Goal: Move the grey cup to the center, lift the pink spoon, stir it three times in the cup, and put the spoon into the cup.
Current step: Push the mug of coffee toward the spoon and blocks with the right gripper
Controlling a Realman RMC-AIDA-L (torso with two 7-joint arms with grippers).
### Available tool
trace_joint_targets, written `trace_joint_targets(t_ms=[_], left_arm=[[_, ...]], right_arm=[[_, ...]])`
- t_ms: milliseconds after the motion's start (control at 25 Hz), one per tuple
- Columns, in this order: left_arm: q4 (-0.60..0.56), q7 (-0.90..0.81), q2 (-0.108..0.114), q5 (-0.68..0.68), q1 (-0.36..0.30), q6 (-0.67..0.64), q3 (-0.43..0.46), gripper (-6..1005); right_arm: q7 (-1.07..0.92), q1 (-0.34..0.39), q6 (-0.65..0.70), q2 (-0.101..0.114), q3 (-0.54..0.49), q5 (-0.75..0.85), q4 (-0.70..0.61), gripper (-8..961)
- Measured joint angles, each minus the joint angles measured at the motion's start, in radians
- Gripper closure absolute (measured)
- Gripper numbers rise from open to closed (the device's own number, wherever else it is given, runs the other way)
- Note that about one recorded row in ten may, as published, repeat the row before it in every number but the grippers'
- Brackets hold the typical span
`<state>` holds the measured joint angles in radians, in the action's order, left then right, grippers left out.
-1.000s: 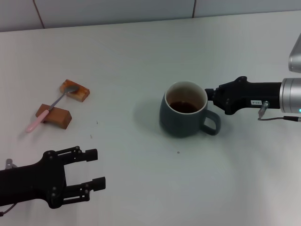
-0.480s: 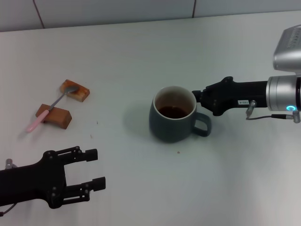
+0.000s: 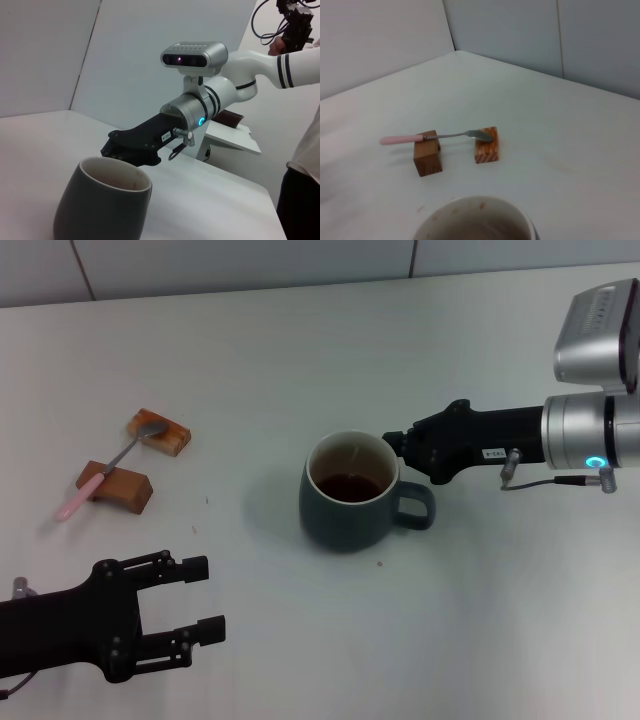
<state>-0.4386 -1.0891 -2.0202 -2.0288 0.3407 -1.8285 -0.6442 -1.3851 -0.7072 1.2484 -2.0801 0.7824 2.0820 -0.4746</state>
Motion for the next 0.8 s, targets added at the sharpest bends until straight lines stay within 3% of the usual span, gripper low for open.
trace_joint_targets(t_ms=[800], left_arm=[[0.0,0.0,0.0,-0.001,0.001,0.001,0.0,261]], right_arm=[[0.006,-0.048,-0.01,-0.005,0.026,-0.006,0.05,953]])
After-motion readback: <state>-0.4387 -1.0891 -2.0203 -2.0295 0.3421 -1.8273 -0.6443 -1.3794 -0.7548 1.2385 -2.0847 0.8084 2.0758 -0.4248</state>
